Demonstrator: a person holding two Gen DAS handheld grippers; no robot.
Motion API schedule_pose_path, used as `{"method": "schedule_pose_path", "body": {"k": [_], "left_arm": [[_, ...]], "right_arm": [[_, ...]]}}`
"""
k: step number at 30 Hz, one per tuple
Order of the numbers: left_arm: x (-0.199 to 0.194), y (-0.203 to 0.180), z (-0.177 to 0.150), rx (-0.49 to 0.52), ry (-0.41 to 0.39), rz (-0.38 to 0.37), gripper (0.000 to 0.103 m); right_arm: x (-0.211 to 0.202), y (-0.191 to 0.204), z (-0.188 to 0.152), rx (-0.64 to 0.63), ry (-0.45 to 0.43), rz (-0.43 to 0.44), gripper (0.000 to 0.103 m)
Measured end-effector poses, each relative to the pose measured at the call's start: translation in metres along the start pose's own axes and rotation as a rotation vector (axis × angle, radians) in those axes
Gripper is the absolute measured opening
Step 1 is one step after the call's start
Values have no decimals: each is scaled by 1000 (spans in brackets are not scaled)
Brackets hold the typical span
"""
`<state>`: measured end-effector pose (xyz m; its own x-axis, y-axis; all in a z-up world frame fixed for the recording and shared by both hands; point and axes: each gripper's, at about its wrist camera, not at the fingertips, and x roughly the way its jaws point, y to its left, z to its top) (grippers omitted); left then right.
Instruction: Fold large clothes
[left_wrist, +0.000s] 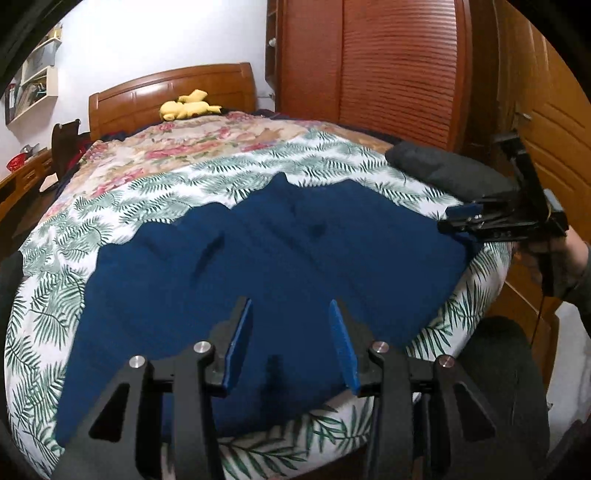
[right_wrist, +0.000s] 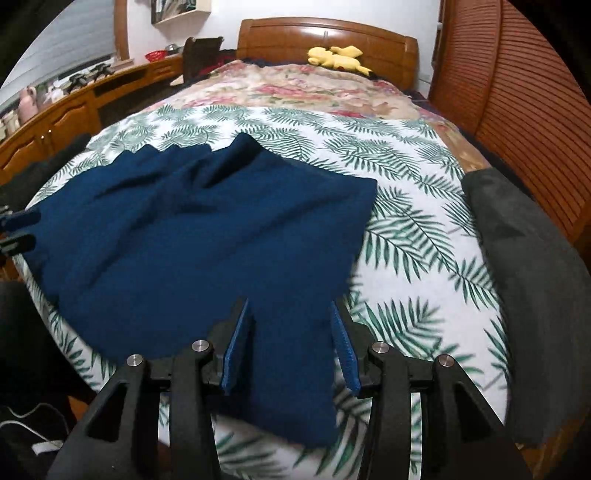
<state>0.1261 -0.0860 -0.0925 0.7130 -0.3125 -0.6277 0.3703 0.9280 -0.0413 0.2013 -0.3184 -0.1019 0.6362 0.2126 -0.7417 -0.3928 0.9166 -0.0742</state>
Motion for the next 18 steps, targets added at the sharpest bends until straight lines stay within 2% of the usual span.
{"method": "schedule_pose_path", "body": {"k": [6, 10, 13, 18], "left_arm": [[12, -13, -10, 0, 60, 3, 42], [17, -16, -15, -12, 83, 10, 42], [23, -16, -19, -9, 105, 26, 42], [31, -11, -24, -26, 128, 31, 42]], "right_arm": [[-8, -14, -16, 39, -21, -9, 57], [-12, -21, -21, 85, -25, 15, 62], [-8, -26, -25, 133, -16, 57, 65], [0, -28, -30, 188, -4, 69, 68]]}}
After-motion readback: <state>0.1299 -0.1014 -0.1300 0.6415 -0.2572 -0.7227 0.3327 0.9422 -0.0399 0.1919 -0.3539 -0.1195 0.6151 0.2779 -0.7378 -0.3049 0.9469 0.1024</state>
